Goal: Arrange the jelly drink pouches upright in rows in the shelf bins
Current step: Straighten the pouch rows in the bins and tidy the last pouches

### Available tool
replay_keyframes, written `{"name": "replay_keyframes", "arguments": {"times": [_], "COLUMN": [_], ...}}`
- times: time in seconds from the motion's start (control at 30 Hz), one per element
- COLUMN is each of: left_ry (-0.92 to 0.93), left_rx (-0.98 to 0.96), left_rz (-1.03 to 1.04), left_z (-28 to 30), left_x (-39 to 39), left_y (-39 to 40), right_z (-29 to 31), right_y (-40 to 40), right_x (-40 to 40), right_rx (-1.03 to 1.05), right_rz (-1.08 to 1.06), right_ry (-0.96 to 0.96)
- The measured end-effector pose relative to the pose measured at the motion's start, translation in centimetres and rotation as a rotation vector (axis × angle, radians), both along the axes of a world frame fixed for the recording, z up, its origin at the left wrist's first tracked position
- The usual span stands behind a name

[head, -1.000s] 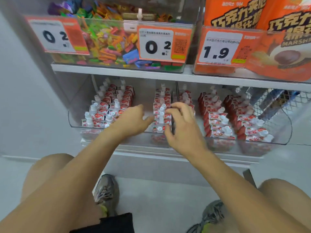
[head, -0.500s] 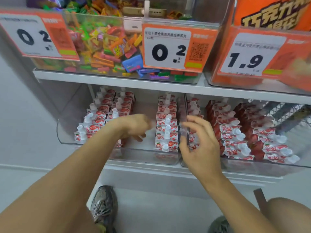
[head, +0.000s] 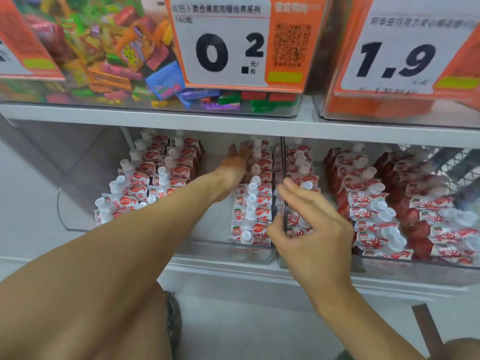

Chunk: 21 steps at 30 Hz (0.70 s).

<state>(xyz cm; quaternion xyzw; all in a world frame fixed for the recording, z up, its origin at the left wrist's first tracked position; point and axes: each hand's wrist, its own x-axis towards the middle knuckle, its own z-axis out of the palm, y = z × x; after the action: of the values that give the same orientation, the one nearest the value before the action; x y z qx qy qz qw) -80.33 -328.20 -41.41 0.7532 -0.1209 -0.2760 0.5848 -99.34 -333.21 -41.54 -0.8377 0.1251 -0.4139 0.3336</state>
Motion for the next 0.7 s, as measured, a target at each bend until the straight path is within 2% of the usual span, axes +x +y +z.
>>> {"name": "replay_keyframes", "arguments": {"times": [0.1, 0.17, 0.23, 0.37, 0.47, 0.57, 0.7], "left_ry": [-0.178, -0.184, -0.167, 0.002, 0.013, 0.068, -0.074], "left_rx": [0.117, 0.108, 0.060, -0.098, -0.059, 0.037, 0.435], "left_rz": [0.003, -0.012, -0.005, -0.017, -0.112, -0.135, -0.043], "left_z": [-0.1, -0.8, -1.2, -0.7, 0.0, 0.7, 3.5], "left_x": [-0.4, -0.3, -0.1, 0.4, 0.6, 0.4, -0.8], "left_y": [-1.9, -1.9, -1.5, -0.8, 0.2, 1.2, 3.6], "right_z": [-0.1, -0.2, -0.3, -0.4, -0.4, -0.3, -0.1], "right_y": [-0.1, -0.2, -0.1, 0.0, 0.0, -0.1, -0.4], "right_x": [0.2, 0.4, 0.4, 0.5, 0.4, 0.3, 0.1], "right_rx": [0.001, 0.000, 0.006, 0.032, 0.042, 0.076, 0.103], "right_rz": [-0.008, -0.005, -0.002, 0.015, 0.014, 0.036, 0.083], "right_ry": [-0.012, -0.017, -0.031, -0.042, -0.046, -0.048, -0.019]}}
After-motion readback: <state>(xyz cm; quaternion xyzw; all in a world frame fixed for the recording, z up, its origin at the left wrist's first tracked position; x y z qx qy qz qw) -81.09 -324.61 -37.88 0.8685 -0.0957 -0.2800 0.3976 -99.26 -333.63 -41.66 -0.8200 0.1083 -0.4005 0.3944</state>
